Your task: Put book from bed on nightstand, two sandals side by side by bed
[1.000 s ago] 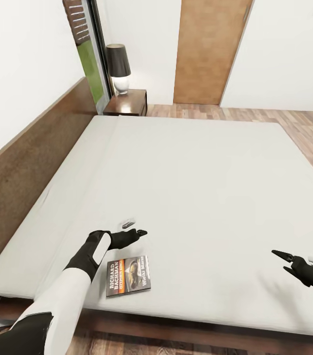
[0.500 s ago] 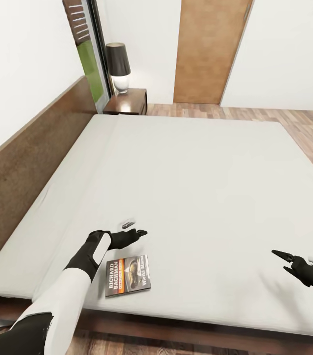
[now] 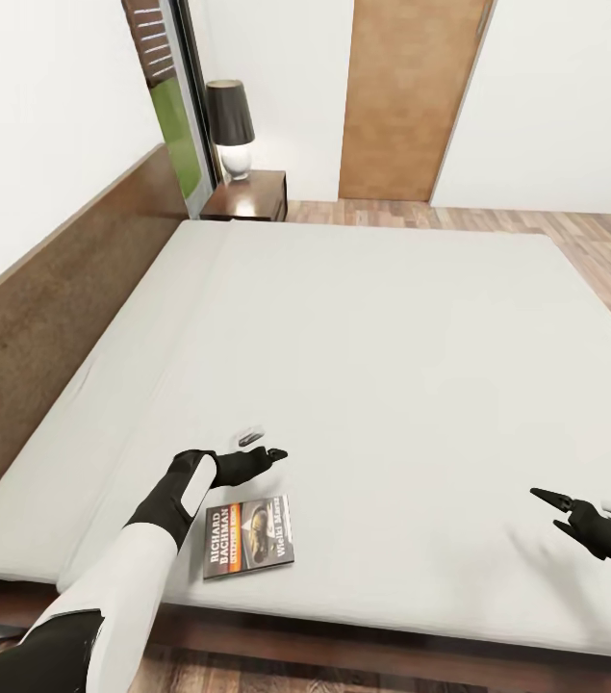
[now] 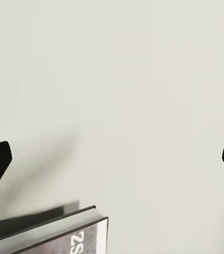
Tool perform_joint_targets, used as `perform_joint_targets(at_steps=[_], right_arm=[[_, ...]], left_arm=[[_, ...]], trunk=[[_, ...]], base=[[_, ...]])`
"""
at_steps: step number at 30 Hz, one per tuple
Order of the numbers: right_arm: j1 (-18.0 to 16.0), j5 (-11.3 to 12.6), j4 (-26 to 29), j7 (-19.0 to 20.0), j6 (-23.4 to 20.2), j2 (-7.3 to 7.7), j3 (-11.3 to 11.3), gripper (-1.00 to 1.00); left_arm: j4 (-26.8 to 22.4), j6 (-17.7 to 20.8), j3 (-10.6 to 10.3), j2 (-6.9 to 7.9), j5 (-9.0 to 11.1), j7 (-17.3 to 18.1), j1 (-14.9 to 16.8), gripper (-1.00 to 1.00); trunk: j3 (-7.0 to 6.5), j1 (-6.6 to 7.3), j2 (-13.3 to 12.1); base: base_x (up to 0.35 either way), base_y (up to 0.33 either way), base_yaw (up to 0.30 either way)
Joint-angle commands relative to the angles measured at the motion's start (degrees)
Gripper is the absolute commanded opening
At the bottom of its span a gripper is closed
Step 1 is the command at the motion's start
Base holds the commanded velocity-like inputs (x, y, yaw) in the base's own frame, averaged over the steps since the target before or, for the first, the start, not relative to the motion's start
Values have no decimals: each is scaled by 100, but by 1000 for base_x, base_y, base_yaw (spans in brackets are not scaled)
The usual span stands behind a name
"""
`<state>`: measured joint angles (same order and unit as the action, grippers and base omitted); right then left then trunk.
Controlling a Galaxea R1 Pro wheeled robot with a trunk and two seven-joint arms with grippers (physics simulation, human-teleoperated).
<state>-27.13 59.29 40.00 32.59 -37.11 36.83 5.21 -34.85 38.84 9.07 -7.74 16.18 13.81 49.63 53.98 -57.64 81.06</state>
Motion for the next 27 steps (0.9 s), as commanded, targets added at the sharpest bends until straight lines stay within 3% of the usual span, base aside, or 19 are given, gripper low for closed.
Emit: perform_joint_targets(at_steps=[1,27], right_arm=[[-3,21,-1,3,-42,0,12,100],[-3,21,-1,2,-42,0,12,100]], left_arm=[[-5,44,42,-8,-1,17,3,100],[-5,44,42,-8,-1,17,3,100]], trunk=[[4,0,2],[40,-44,82]], base=[[0,0,0],[0,0,0]])
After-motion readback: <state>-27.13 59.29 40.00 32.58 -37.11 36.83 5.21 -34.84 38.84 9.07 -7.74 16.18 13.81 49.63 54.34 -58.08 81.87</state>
